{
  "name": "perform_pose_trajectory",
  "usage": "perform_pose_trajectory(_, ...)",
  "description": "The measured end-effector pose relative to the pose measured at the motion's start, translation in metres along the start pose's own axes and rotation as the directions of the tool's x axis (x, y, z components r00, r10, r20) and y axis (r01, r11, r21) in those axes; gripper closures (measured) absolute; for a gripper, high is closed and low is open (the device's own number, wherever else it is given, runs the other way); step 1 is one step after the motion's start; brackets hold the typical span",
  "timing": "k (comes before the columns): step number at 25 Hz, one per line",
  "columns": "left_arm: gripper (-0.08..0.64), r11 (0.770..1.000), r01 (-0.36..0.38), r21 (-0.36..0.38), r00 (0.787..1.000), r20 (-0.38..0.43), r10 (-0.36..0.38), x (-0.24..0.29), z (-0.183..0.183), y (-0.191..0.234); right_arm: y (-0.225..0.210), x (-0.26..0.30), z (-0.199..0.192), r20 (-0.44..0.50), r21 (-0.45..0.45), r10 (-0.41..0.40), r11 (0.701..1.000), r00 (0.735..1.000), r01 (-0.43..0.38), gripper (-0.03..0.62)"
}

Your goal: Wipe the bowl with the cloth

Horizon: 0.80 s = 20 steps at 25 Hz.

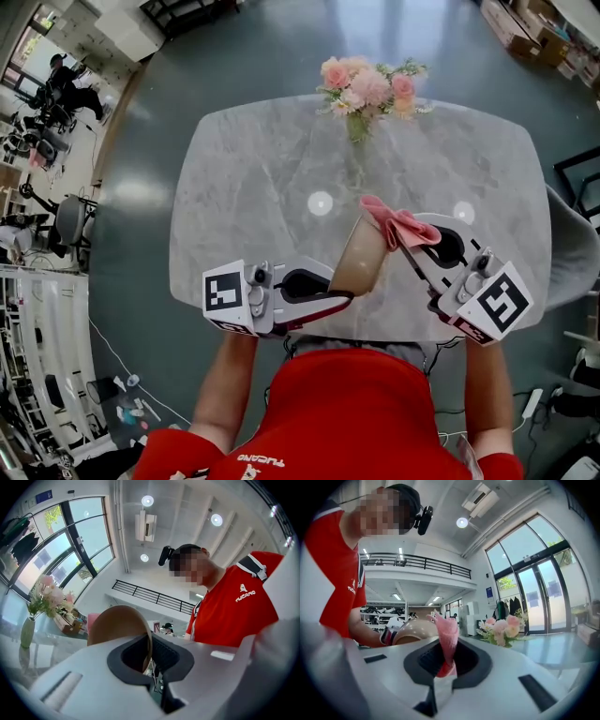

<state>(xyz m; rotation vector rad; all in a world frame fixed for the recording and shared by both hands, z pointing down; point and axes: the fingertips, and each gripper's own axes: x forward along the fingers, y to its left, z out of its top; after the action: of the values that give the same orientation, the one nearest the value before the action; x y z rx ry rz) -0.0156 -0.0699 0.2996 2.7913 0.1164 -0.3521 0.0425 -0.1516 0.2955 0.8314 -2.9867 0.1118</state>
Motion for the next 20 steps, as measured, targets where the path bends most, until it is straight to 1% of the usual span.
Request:
perform_pose_trajectory(3,0.548,1.000,0.008,-0.003,0.999,0.031,-0.008,0.003,0.004,-0.003,-0.007,-0.004,0.005,0.034,0.036,-0.002,0.999,0.999,0.001,0.571)
perform_pose_trajectory(7,0.548,0.999,0.000,-0.039,0.993,0.115,0.005,0.003,0.018,-0.002,0.012,-0.004,-0.021,-0.002,0.111,0.056,0.992,0.998,-0.055,0.571)
perform_pose_trajectory(9,0.548,1.000,-0.017,-0.025,0.989,0.144,0.021,-0.001,0.021,0.003,0.020,-0.002,-0.029,-0.008,0.127,0.076,0.989,0.997,-0.074,0.571)
perform_pose_trajectory(11,0.548,0.999,-0.030,-0.018,0.989,0.143,0.032,-0.001,0.021,0.004,0.016,-0.003,-0.027,0.011,0.131,0.064,0.989,0.998,-0.065,0.571)
perform_pose_trajectory(14,0.548,0.999,-0.034,-0.014,0.989,0.141,0.036,0.001,0.021,0.001,0.000,-0.007,-0.016,0.061,0.162,0.019,0.986,0.998,-0.029,0.571)
perform_pose_trajectory(17,0.548,0.999,-0.046,-0.013,0.986,0.161,0.048,0.003,0.025,0.002,-0.001,-0.010,-0.015,0.093,0.232,0.013,0.972,0.996,-0.034,0.571)
perform_pose_trajectory(20,0.548,0.997,-0.071,-0.014,0.982,0.176,0.072,0.000,0.027,0.008,0.018,-0.007,-0.024,0.121,0.326,0.056,0.941,0.991,-0.093,0.571)
